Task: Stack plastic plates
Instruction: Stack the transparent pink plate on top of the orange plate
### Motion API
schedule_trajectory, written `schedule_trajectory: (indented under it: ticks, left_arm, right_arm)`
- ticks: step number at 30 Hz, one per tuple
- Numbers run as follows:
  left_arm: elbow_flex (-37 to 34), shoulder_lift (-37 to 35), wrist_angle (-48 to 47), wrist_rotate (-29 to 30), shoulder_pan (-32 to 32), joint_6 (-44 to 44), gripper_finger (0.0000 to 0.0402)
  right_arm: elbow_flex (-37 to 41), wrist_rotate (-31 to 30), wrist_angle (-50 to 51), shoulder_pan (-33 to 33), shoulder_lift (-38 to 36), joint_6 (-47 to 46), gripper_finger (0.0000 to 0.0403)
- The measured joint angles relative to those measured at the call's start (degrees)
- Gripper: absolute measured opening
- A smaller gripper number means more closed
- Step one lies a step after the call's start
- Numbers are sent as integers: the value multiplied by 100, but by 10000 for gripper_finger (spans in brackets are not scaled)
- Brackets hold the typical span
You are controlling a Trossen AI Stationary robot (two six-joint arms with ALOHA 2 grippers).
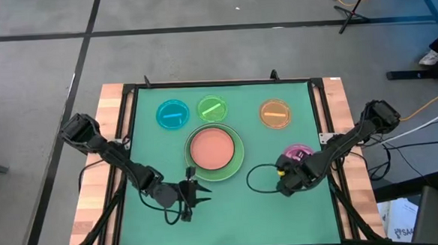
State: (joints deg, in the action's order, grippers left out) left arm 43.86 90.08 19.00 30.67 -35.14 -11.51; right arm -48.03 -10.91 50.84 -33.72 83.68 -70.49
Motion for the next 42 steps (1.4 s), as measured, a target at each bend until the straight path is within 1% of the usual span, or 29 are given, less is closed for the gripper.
schedule_trajectory:
  ticks: [6,10,15,18,22,25,27,31,33,36,38,42]
  left_arm:
    - [0,0,-8,-18,0,0,102]
    - [0,0,-6,-14,0,-3,102]
    - [1,0,-6,-12,0,-12,102]
    - [1,0,-6,-10,0,-12,102]
    - [2,0,-6,-8,0,-12,102]
    - [2,0,-6,-8,0,-13,102]
    - [2,0,-4,-8,0,-13,102]
    - [2,0,-4,4,-36,-11,102]
    - [2,-7,-6,18,-74,-11,102]
    - [2,-133,-19,33,-164,-5,102]
    - [3,-278,-64,39,-244,2,102]
    - [4,-529,-338,43,-461,4,102]
  right_arm:
    - [44,-91,11,0,276,-284,147]
    - [98,-17,63,0,556,-283,147]
    - [101,-147,198,0,831,-277,143]
    - [96,-153,206,-1,914,-147,118]
    - [96,-158,209,0,922,136,63]
    - [101,-152,223,-2,927,407,20]
    - [99,-156,223,-2,927,580,6]
    - [-45,-156,238,-2,927,1008,14]
    - [-215,-230,335,-2,927,1280,12]
    - [-569,-496,535,-2,927,1811,2]
    - [-842,-722,638,-2,927,2201,4]
    - [-1367,-1113,506,-2,925,3336,1]
